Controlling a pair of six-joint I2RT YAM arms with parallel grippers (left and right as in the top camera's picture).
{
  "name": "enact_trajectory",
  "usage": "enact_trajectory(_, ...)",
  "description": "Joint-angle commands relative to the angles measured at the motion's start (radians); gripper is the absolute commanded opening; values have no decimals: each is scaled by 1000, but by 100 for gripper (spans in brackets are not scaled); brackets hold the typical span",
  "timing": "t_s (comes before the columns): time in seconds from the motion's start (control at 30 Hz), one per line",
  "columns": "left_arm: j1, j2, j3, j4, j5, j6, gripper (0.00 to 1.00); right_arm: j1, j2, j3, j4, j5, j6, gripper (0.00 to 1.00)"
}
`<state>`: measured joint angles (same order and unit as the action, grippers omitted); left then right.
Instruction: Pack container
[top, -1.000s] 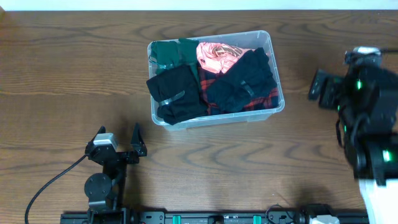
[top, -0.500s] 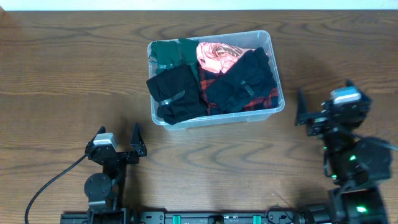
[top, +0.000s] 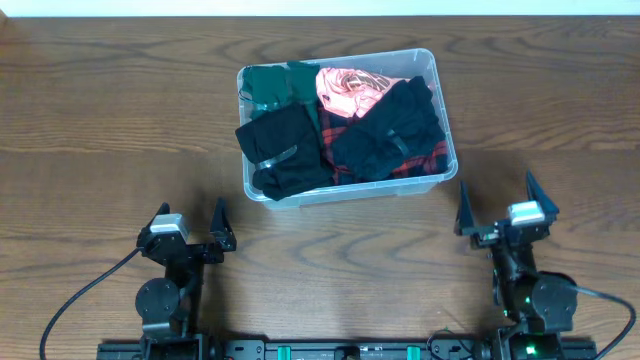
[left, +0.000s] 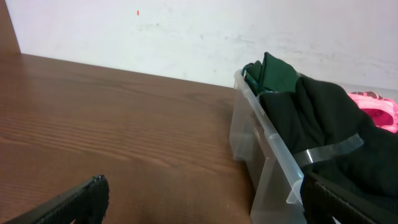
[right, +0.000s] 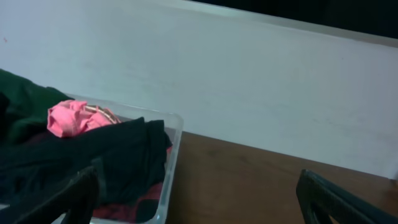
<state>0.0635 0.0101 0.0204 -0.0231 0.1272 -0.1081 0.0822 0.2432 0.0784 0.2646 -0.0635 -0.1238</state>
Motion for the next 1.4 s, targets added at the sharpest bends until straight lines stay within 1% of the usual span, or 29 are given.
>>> enact_trajectory(0.0, -3, -6, -16, -36, 11, -2, 98, -18, -72, -49, -1, -12, 22, 99)
enact_trajectory(0.1, -3, -6, -16, -36, 11, -2, 98, -18, -117, -74, -31, -11, 21, 99)
enact_trajectory(0.43, -3, -6, -16, -36, 11, -2, 98, -18, -240, -73, -240, 14, 15, 99)
enact_trajectory(0.7, -3, -6, -16, -36, 11, -2, 98, -18, -238, -73, -339, 6, 18, 99)
enact_trajectory(1.37, -3, -6, -16, -36, 11, -2, 98, -18, -238, -73, -335, 7, 18, 99)
